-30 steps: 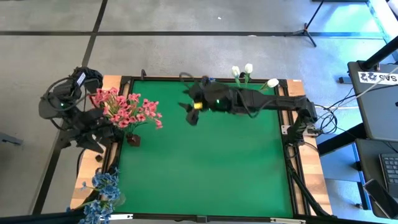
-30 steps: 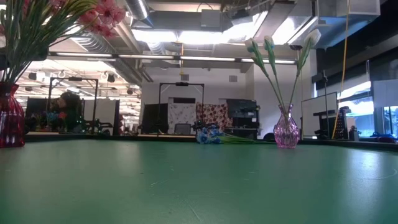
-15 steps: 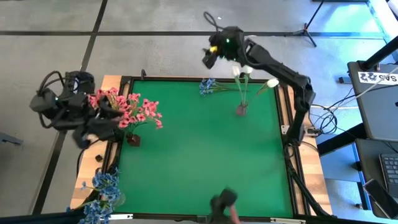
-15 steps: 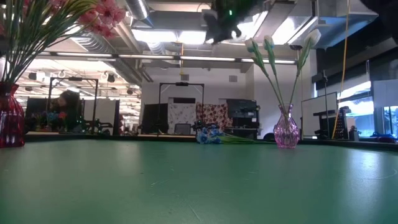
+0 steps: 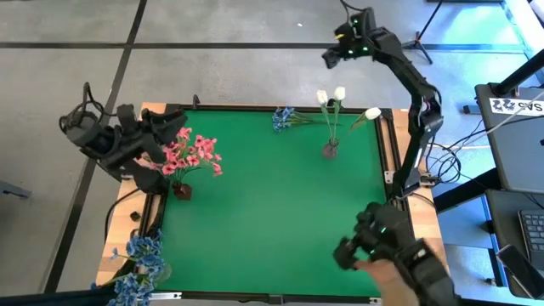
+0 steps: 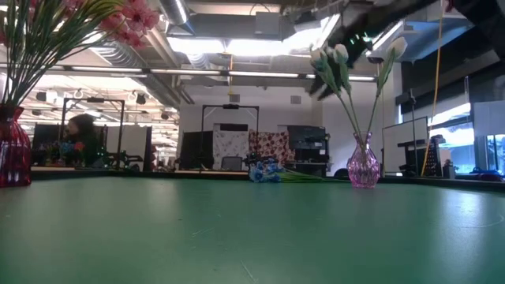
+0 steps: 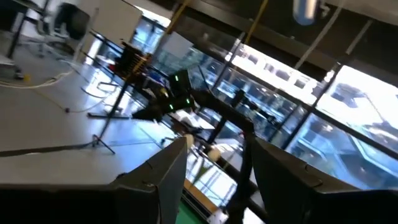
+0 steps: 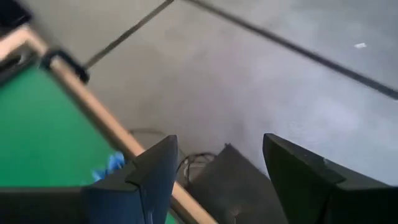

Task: Sort flowers into vase by color
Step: Put the blue flower into the transparent vase

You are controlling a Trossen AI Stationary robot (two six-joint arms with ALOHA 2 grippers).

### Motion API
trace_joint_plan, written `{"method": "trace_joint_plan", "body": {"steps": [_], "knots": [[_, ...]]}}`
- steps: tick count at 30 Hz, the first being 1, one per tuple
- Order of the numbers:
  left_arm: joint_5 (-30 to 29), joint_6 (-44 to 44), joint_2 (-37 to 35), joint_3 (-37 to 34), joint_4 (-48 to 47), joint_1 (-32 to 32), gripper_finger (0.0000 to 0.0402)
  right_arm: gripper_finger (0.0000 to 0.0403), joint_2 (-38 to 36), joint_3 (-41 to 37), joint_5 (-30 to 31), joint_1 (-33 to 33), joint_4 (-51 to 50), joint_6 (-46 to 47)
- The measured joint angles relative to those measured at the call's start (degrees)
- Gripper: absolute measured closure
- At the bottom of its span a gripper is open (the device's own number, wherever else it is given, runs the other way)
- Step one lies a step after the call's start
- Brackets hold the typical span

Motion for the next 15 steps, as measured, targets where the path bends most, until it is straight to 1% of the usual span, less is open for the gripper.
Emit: {"method": "trace_joint_plan", "body": {"steps": [2,5,7,8,10,13,15], "knots": [[-0.3,-0.2,0.3,0.0,0.0,1.4,0.0225,0.0166,0.3,-3.4,-4.1,-3.1,1.2,-6.3],[-1.0,-0.3,0.7,0.0,0.0,3.0,0.0225,0.0166,0.2,-10.7,-9.3,-5.1,2.4,-18.4],[-1.0,-0.2,1.1,0.0,0.0,3.9,0.0225,0.0166,0.2,-17.0,-11.5,-5.2,3.0,-24.8],[-1.0,-0.2,1.2,0.0,0.0,4.4,0.0225,0.0166,0.2,-20.4,-11.5,-5.1,3.5,-27.7],[-1.0,-0.2,1.4,0.0,0.0,5.5,0.0225,0.0166,0.3,-27.1,-11.6,-5.0,5.5,-31.2],[-1.1,-0.6,1.3,0.0,0.0,6.6,0.0225,0.0166,0.3,-35.7,-11.5,-4.9,9.8,-33.1],[-1.0,-0.9,1.3,0.0,0.0,7.1,0.0225,0.0166,0.3,-40.0,-11.4,-4.2,11.8,-34.0]]}}
